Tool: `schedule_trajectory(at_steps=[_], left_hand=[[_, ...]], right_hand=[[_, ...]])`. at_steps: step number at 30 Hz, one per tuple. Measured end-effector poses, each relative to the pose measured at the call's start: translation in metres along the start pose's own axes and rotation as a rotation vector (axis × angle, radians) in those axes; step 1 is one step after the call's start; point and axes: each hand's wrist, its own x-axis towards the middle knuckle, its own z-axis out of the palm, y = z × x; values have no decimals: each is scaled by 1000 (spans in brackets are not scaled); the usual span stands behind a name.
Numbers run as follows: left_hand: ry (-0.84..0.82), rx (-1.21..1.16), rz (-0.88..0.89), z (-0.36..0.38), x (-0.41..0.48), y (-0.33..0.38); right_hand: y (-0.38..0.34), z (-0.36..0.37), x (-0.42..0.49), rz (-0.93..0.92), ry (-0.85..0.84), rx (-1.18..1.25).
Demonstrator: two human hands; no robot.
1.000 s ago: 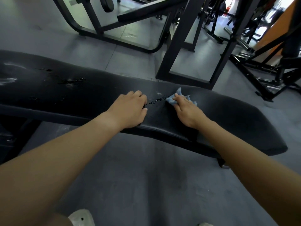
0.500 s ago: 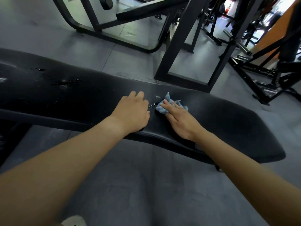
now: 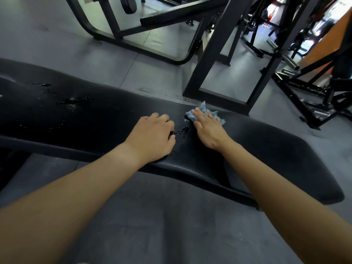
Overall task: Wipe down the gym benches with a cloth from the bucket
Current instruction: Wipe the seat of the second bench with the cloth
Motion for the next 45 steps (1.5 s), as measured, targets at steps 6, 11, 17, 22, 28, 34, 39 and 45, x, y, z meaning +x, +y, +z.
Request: schedule_trajectory(at_steps=[6, 11, 17, 22, 28, 34, 39, 45], left_hand=[[-5, -20, -26, 1, 5, 3], [-15, -32, -30, 1, 3, 2], [2, -24, -19, 0, 6, 2], [13, -38, -8, 2, 6, -1], [2, -42, 11, 2, 1, -6], [-4, -23, 20, 1, 1, -7], [-5, -27, 15, 1, 1, -7], [-10, -34, 21, 1, 0, -9]], right_hand=[[22, -6, -3, -135, -21, 20], [17, -10, 29, 105, 71, 21], [-13, 0, 6, -93, 36, 51], [8, -2, -17, -278, 10, 54], [16, -6, 24, 25, 129, 112], [-13, 5, -15, -150, 104, 159], [-6, -2, -34, -266, 38, 139], [5, -5, 29, -72, 88, 168]])
